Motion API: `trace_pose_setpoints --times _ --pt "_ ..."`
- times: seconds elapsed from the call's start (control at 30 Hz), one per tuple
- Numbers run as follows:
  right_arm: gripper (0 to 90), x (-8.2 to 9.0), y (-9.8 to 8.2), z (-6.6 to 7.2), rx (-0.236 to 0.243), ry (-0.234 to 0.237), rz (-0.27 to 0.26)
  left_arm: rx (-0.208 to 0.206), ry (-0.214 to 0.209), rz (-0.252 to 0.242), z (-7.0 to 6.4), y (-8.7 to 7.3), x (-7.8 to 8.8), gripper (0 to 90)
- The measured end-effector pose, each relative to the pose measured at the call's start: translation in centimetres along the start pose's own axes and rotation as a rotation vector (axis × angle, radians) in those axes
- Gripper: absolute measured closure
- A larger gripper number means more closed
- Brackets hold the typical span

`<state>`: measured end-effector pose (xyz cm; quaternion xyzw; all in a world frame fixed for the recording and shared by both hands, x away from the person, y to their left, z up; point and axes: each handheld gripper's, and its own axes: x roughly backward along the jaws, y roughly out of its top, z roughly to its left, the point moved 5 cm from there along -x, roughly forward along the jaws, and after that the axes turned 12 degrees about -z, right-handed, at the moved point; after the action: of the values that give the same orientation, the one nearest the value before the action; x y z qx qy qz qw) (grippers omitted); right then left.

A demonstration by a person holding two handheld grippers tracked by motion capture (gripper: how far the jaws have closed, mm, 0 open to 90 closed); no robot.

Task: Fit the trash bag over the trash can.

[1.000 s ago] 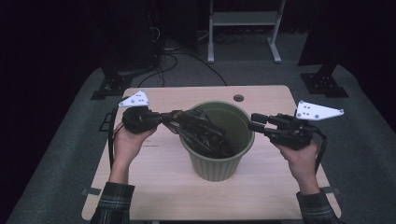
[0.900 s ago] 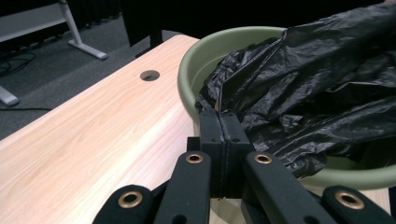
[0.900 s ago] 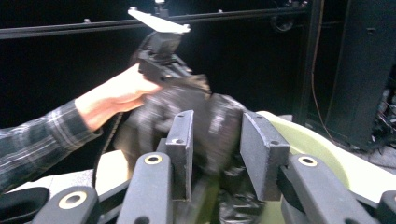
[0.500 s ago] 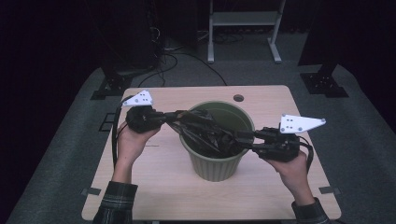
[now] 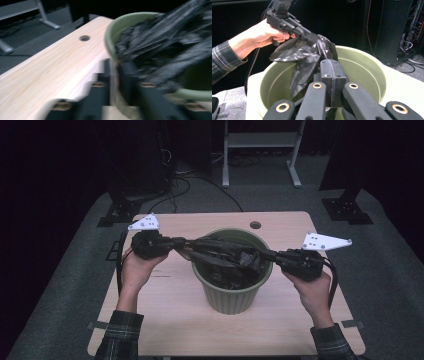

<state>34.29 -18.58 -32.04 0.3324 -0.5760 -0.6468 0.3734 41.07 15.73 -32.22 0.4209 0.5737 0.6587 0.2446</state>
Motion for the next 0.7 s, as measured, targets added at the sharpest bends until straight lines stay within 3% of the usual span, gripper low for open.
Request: trace_pose_setpoints --times 0.07,0.17,0.27,0.43,0.47,0.57,0.7 --pt "90.0 -0.3 0.1 0.0 -0.004 0.013 -0.005 0.017 0.009 -0.034 -0.1 0.3 0.4 59.2" --pt "90.0 -0.9 0.1 0.3 0.012 0.006 0.005 -0.013 -0.003 -0.129 -1.2 1.8 1.9 53.8" --pt "90.0 -1.3 -0.1 -0.2 0.005 -0.01 0.012 -0.036 -0.029 -0.188 -2.7 3.3 3.1 51.8" --pt "90.0 -1.3 -0.1 -0.5 -0.002 -0.03 0.016 -0.066 -0.067 -0.236 -5.5 4.9 3.7 44.2" --pt "90.0 -1.3 -0.2 -0.6 -0.001 -0.035 0.019 -0.066 -0.067 -0.236 -5.5 4.9 3.7 40.9" --pt "90.0 -1.3 -0.2 -1.0 -0.005 -0.05 0.027 -0.072 -0.134 -0.28 -7.9 5.8 3.7 41.4" --pt "90.0 -1.3 -0.3 -1.2 -0.013 -0.056 0.028 -0.095 -0.207 -0.274 -10.7 6.1 2.1 43.4"
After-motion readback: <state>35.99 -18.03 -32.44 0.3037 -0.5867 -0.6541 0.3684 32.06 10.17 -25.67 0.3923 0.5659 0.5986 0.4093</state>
